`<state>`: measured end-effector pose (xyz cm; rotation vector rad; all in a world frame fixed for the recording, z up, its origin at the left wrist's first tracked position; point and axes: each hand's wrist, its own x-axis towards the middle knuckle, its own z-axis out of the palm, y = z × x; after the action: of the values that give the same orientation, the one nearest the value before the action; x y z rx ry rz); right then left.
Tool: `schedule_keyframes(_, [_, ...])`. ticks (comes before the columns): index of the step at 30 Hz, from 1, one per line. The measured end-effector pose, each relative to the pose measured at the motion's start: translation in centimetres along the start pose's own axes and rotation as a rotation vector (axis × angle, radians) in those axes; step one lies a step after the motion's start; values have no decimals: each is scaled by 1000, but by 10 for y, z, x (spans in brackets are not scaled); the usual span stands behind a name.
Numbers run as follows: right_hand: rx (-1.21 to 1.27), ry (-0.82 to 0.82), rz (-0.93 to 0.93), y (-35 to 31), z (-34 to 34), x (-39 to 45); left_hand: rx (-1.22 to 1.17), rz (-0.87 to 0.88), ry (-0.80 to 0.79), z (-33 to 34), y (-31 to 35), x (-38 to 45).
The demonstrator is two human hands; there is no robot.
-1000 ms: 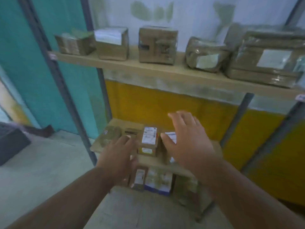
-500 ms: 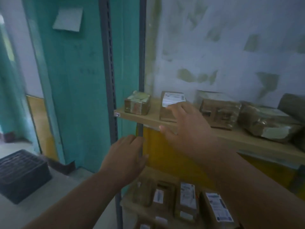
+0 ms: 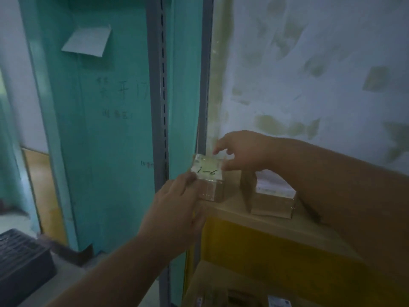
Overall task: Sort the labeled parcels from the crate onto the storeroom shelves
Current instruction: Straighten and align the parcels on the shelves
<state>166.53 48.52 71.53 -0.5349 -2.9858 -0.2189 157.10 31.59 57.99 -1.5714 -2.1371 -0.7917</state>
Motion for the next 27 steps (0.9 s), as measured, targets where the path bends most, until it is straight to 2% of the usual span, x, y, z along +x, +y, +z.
schedule_keyframes(5, [-169,-268,-98,15,4,38,28,-74,9,4,-1,18])
schedule_keyframes(9, [-191,-299,-143,22,5,50,18,-103,21,7,1,29])
schedule_keyframes(14, [-163,-262,-136,23,8,52,5,-157,1,12,-4,35])
schedule_keyframes(17, [-143,-228,-94,25,3,42,24,-129,25,9,-5,38])
schedule_keyframes(21, [26,-28,47,33,-12,2,-27,-19,75,-1,-6,53])
schedule_keyframes(25, [175,133,249,40,-20,-56,-116,161,-35,-8,-3,86])
schedule_keyframes(27, [194,136,351,37,-19,-83,-188,231,-98,-10,3,105])
